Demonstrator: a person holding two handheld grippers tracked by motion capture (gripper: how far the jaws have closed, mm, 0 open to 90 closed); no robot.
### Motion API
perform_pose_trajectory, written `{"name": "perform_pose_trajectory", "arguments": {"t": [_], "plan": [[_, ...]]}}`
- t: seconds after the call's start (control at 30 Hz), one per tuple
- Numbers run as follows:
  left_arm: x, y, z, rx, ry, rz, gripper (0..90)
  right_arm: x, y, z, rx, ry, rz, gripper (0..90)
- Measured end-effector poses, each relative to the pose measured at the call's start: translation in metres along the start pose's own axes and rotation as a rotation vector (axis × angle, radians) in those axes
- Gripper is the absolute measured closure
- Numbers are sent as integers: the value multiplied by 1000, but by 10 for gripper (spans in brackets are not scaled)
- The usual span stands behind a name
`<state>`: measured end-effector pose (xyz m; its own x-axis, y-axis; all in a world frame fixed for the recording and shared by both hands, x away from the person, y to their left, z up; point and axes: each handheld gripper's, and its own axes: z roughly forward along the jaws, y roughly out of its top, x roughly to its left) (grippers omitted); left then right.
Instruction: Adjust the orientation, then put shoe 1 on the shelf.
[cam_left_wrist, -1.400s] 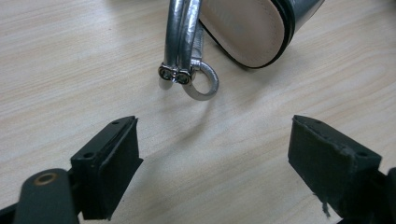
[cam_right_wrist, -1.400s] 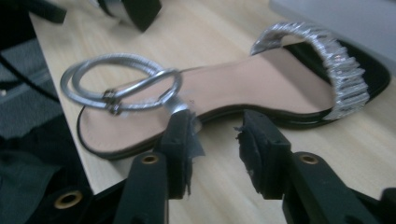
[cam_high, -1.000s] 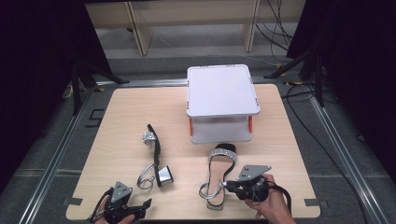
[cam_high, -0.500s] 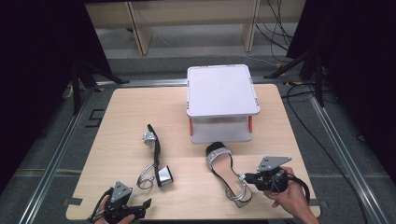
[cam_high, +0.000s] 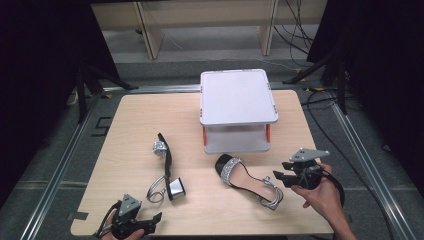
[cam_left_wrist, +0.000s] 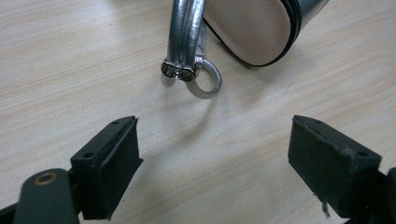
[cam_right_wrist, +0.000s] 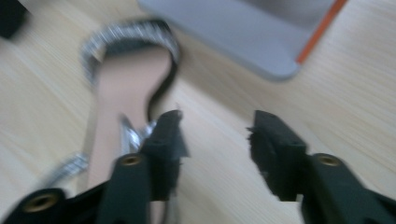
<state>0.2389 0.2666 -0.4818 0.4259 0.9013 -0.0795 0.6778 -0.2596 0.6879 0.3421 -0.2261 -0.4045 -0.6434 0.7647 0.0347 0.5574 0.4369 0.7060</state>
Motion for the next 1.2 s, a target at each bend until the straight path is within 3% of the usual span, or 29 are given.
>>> {"name": "perform_pose_trajectory", "arguments": {"t": [0.03,0.2,0.23,0.27,0.3,0.33,0.37,0.43,0.47,0.5,0.57,0.6,0.87,1.0,1.03,1.07,1.1,1.2], "plan": [[0,0,0,1,0,-2,158,6,12,-4,-35,18,-23,421],[1,0,1,-11,-2,-9,158,23,34,12,34,73,-100,365],[1,0,0,-4,-2,-9,158,32,40,27,80,107,-105,339],[2,0,0,1,4,-4,158,32,40,27,80,107,-105,339],[1,0,2,-3,21,-9,158,39,44,44,126,135,-140,334],[1,0,2,-2,18,-8,159,43,46,50,164,141,-124,331],[1,0,3,-14,-1,-17,159,46,47,57,184,141,-134,333],[0,0,3,-21,0,-37,158,50,49,67,223,124,-147,335],[2,0,2,-2,3,-19,158,51,49,72,245,120,-160,333],[0,0,3,-13,1,-38,158,51,48,76,264,133,-175,332],[1,0,4,-18,-5,-24,158,52,46,82,286,126,-191,326],[2,0,2,6,0,-3,158,52,45,84,303,119,-189,313],[0,-1,2,-1,-3,-9,159,54,32,95,390,156,-205,275],[1,0,2,-5,-2,-1,158,55,31,96,423,143,-209,286],[0,0,2,-12,-6,-16,158,54,30,97,417,139,-227,292],[1,0,2,4,2,-1,158,54,30,98,420,123,-234,299],[1,0,2,11,-5,6,159,52,28,103,435,141,-257,286],[1,1,2,4,-2,3,159,53,27,106,455,126,-272,308]]}}
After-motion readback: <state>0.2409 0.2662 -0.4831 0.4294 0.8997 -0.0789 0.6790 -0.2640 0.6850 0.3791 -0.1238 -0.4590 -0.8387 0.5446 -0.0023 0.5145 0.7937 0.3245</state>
